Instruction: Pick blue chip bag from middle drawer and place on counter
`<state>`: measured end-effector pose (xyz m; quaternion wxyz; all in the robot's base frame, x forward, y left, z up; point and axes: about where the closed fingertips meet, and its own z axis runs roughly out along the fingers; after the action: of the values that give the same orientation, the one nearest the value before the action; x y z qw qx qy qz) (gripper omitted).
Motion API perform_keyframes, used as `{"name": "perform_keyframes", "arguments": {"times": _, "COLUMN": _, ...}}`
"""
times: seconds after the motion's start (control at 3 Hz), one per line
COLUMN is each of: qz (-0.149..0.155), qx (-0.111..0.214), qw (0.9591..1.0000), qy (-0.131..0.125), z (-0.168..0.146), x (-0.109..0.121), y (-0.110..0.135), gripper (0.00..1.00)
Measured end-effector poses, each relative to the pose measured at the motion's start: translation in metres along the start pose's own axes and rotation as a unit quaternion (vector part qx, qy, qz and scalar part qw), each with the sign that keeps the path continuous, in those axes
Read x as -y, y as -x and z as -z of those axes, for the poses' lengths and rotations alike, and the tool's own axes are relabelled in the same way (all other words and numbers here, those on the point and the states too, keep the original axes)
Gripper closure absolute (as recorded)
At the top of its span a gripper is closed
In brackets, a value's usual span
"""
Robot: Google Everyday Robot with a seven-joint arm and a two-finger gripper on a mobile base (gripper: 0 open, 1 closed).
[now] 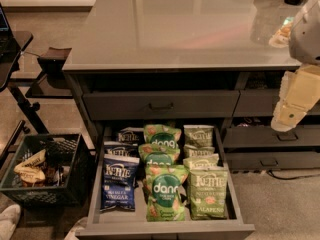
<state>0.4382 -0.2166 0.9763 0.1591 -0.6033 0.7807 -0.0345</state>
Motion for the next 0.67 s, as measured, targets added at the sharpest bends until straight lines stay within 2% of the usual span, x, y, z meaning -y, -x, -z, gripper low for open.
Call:
{"name": "perform_keyframes", "arguments": {"times": 0.33, "qz": 0.0, "qx": 0.0, "qw": 1.0, "qy": 0.0, "z": 0.0001, "x": 0.0, "y": 0.0001, "gripper": 0.0}}
{"name": "perform_keyframes", "arguments": {"times": 0.67, "qz": -0.006, "qx": 0.013, "qw": 0.9998, "qy": -0.013, "z": 0.0051, "x": -0.0019, "y": 0.0051, "gripper": 0.0}}
